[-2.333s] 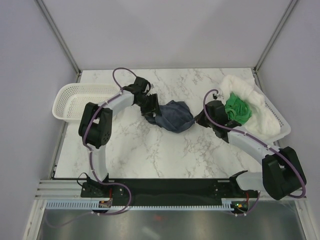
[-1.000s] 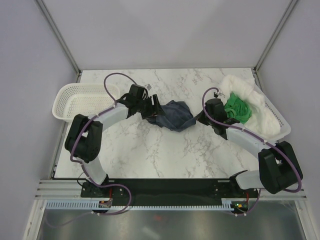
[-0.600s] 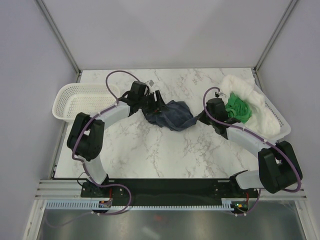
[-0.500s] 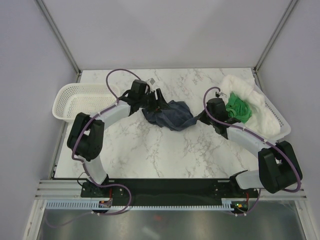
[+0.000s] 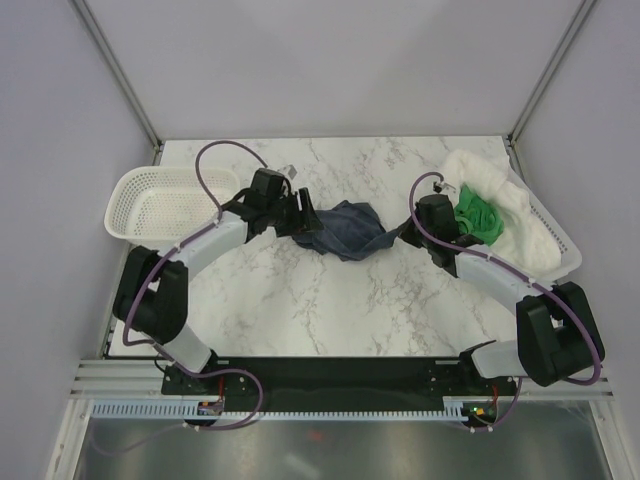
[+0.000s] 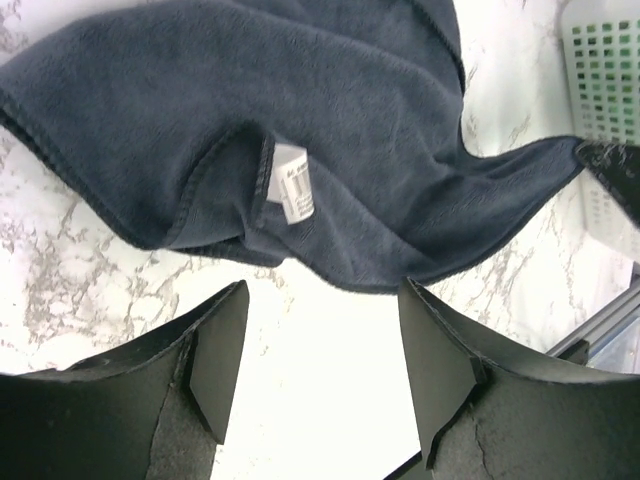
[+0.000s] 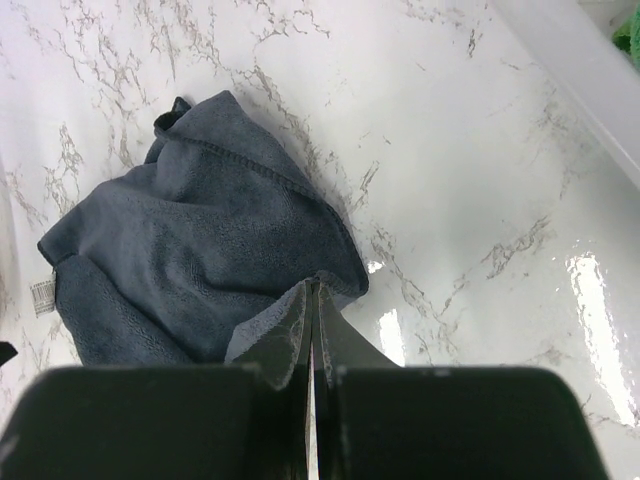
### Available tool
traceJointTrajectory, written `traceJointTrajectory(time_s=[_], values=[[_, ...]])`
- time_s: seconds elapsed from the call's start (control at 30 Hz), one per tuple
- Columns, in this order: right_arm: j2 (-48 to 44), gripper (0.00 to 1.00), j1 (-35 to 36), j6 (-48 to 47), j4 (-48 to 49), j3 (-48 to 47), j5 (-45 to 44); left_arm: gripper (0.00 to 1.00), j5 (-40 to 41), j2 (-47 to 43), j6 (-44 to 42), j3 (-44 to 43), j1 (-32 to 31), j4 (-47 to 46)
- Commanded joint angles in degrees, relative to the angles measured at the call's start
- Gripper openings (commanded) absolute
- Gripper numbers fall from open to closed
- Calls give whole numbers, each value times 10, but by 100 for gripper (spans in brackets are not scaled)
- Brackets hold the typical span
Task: Fold and stack the towels
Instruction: Flatten out the crumpled towel
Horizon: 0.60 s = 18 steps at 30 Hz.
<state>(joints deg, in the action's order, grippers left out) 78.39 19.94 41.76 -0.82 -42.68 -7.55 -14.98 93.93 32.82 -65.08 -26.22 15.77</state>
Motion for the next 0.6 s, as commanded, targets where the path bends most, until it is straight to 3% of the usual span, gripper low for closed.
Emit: traceJointTrajectory(time_s=[0.0, 0.2, 0.57], values=[[4, 0, -5, -8, 19, -5, 1, 68, 4, -24, -28, 35, -1, -32], [2, 0, -7, -4, 20, -6, 5, 62, -22, 11, -21, 65, -1, -109], [8, 0, -8, -5, 20, -4, 5, 60, -23, 74, -16, 14, -1, -124]])
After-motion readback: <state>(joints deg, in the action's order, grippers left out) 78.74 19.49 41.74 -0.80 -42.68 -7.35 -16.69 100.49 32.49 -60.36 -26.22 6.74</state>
